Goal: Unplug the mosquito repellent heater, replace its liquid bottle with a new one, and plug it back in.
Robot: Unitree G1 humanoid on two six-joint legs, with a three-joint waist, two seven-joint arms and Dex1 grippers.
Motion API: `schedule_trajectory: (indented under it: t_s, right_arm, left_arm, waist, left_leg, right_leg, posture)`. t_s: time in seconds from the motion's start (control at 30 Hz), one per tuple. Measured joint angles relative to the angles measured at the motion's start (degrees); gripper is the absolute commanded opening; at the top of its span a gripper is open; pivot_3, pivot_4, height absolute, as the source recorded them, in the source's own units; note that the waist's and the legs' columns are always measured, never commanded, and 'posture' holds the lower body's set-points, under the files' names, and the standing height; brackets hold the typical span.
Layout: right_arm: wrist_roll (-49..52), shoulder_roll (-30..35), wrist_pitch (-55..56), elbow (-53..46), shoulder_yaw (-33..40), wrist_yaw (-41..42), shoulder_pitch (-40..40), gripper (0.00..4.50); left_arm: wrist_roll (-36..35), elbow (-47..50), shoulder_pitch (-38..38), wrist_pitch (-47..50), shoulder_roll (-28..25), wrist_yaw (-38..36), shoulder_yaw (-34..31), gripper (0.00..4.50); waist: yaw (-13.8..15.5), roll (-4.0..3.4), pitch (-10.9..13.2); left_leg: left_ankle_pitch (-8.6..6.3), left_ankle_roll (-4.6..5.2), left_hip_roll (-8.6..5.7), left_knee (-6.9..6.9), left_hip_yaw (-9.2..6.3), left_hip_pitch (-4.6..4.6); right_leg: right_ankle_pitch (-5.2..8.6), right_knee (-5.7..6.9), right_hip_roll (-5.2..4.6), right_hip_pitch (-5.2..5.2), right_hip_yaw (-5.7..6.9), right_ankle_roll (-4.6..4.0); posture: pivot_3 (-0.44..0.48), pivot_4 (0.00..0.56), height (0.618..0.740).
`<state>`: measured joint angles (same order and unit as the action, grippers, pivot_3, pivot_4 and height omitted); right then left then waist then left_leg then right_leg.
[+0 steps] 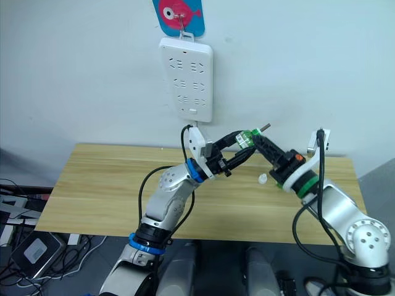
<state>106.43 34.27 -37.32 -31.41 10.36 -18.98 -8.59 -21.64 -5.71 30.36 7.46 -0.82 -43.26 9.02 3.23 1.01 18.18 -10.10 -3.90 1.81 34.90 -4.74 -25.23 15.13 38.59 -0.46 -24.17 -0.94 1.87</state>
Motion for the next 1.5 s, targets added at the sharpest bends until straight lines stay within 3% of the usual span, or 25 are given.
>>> schedule_trajectory:
  t_s: [0.07,0.23,0.37,0.47,0.57,0.73,1.07,1.27,1.5]
  right_arm:
    - [1.9,4.5,-2.1,-0.1,2.1,1.2,2.6,4.47]
    - [0.3,22.0,-11.1,1.7,11.0,9.2,10.8,4.47]
    - [-18.6,32.3,-15.8,8.2,11.4,19.1,17.7,4.47]
    - [-32.8,34.9,-15.1,13.0,8.8,25.2,18.8,4.47]
    - [-42.9,35.0,-14.8,19.1,3.9,29.0,14.0,4.47]
    - [-51.6,32.8,-19.4,27.6,-2.3,32.6,3.0,4.47]
    - [-58.1,28.0,-34.7,38.5,-4.0,36.4,-9.1,4.47]
    - [-62.8,25.8,-37.4,42.6,-6.0,39.5,-15.3,4.47]
    - [-68.0,23.2,-38.6,46.3,-7.0,41.9,-17.2,4.47]
  left_arm:
    - [-4.4,0.0,1.0,6.7,-1.3,-1.3,-1.4,2.35]
    - [-24.2,-2.4,5.5,37.3,-7.2,-4.8,-9.1,2.35]
    - [-35.0,-5.4,8.5,53.8,-10.5,-7.6,-13.3,2.35]
    - [-38.4,-6.3,9.0,59.6,-11.0,-8.7,-14.5,2.35]
    - [-38.8,-6.0,8.9,62.3,-12.0,-11.0,-13.0,2.35]
    - [-38.8,-4.2,8.6,63.3,-11.8,-12.1,-11.6,2.35]
    - [-38.8,-0.1,5.5,64.9,-15.0,-12.8,-10.4,2.35]
    - [-38.8,1.2,4.4,64.9,-15.7,-13.1,-10.4,2.35]
    - [-38.8,1.7,3.4,64.9,-16.8,-13.6,-10.2,2.35]
  waist:
    - [-0.1,0.02,0.0]
    - [-0.5,0.17,0.1]
    - [-1.1,0.36,0.2]
    - [-1.4,0.38,0.2]
    - [-1.7,0.43,0.3]
    - [-1.9,0.56,0.4]
    - [-1.6,0.64,0.5]
    - [-1.5,0.67,0.8]
    - [-0.9,0.63,0.9]
  left_leg:
    - [0.00,0.01,-0.03,0.01,0.00,-0.05]
    - [0.00,0.01,-0.04,0.04,-0.05,-0.07]
    - [0.00,0.01,-0.05,0.06,-0.07,-0.05]
    - [0.00,0.00,-0.08,0.07,-0.03,-0.06]
    - [0.00,0.00,-0.08,0.06,0.00,-0.06]
    - [0.00,0.00,-0.05,0.03,0.02,0.00]
    - [-0.01,-0.01,-0.11,0.03,0.06,-0.06]
    - [-0.01,-0.01,-0.11,0.03,0.06,-0.06]
    - [-0.02,-0.01,-0.13,0.00,0.06,-0.10]
  right_leg:
    - [0.01,0.00,-0.02,-0.02,0.00,0.03]
    - [0.02,0.01,-0.01,-0.03,0.06,0.08]
    - [0.03,-0.02,0.02,-0.03,0.09,0.09]
    - [0.03,-0.06,-0.03,-0.02,0.07,0.12]
    - [0.03,-0.04,-0.04,-0.05,0.03,0.13]
    - [0.03,0.00,-0.02,-0.05,0.00,0.12]
    - [0.07,-0.02,-0.12,-0.06,-0.03,0.20]
    - [0.08,-0.02,-0.13,-0.07,-0.02,0.20]
    - [0.08,-0.04,-0.16,-0.10,-0.02,0.20]
  posture:
    - [0.173,0.320,0.740]
    - [0.158,0.324,0.740]
    - [0.156,0.322,0.740]
    - [0.159,0.322,0.740]
    - [0.164,0.326,0.740]
    - [0.177,0.333,0.740]
    - [0.211,0.350,0.740]
    - [0.227,0.355,0.740]
    - [0.233,0.359,0.740]
